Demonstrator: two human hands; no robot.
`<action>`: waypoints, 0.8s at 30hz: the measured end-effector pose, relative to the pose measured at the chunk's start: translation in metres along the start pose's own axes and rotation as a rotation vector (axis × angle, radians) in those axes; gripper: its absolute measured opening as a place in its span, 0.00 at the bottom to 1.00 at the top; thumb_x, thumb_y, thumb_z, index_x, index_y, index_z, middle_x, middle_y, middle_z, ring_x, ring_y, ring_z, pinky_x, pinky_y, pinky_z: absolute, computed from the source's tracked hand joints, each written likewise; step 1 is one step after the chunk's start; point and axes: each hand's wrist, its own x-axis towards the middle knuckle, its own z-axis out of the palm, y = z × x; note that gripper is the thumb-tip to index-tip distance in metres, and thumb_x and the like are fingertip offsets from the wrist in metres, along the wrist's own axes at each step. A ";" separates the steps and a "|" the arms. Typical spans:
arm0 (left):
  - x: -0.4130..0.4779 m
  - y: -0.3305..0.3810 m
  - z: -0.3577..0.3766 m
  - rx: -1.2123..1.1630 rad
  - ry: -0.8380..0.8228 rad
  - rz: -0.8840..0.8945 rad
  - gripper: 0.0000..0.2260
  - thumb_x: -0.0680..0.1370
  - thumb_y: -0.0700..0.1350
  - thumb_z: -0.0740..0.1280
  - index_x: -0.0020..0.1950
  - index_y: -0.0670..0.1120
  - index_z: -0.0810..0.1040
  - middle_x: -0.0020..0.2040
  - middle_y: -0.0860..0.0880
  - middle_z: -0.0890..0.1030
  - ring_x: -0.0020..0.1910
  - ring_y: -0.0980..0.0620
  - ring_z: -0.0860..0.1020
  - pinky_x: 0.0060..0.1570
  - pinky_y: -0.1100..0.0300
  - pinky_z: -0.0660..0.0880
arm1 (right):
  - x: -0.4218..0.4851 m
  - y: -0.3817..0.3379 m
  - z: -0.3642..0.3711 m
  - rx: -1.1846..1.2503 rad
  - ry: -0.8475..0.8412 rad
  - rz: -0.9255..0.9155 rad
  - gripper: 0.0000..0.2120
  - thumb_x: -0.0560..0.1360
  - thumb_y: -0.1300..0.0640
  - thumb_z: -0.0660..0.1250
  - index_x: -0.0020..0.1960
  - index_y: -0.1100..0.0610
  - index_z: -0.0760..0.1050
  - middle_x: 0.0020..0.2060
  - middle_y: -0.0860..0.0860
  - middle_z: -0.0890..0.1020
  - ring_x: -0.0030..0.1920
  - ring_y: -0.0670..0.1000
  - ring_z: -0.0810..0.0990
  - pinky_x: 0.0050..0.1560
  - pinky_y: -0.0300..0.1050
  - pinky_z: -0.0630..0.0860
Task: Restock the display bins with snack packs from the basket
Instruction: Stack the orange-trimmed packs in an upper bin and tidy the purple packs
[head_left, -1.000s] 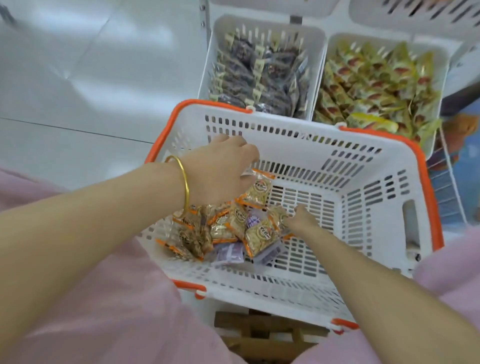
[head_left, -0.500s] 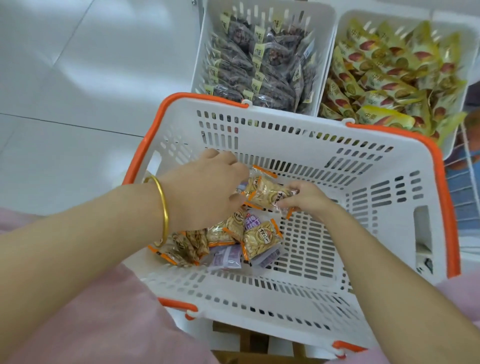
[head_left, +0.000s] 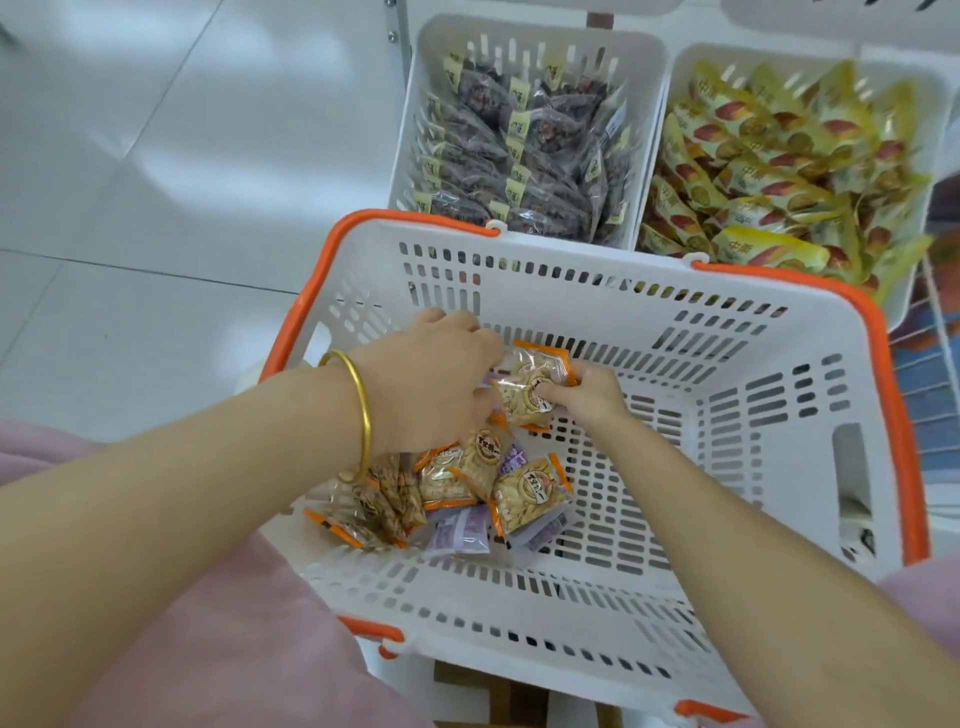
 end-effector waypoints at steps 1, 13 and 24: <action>0.002 0.001 -0.001 -0.034 0.018 -0.010 0.16 0.79 0.49 0.58 0.66 0.48 0.69 0.63 0.47 0.70 0.63 0.46 0.66 0.63 0.51 0.67 | -0.009 -0.006 -0.009 -0.003 -0.028 -0.057 0.09 0.72 0.64 0.72 0.39 0.58 0.72 0.38 0.53 0.78 0.42 0.51 0.80 0.48 0.48 0.79; 0.012 0.023 -0.033 -1.292 0.189 -0.202 0.10 0.80 0.40 0.61 0.39 0.43 0.71 0.35 0.46 0.73 0.34 0.52 0.73 0.34 0.61 0.79 | -0.110 -0.124 -0.087 0.170 -0.321 -0.345 0.09 0.72 0.69 0.68 0.41 0.57 0.72 0.34 0.50 0.75 0.33 0.43 0.77 0.37 0.35 0.78; 0.004 0.027 -0.053 -1.372 0.132 0.020 0.11 0.83 0.47 0.56 0.47 0.47 0.75 0.37 0.49 0.78 0.32 0.51 0.76 0.31 0.61 0.77 | -0.142 -0.165 -0.101 -0.211 -0.054 -0.564 0.11 0.68 0.62 0.75 0.44 0.58 0.73 0.39 0.55 0.81 0.31 0.47 0.80 0.32 0.36 0.76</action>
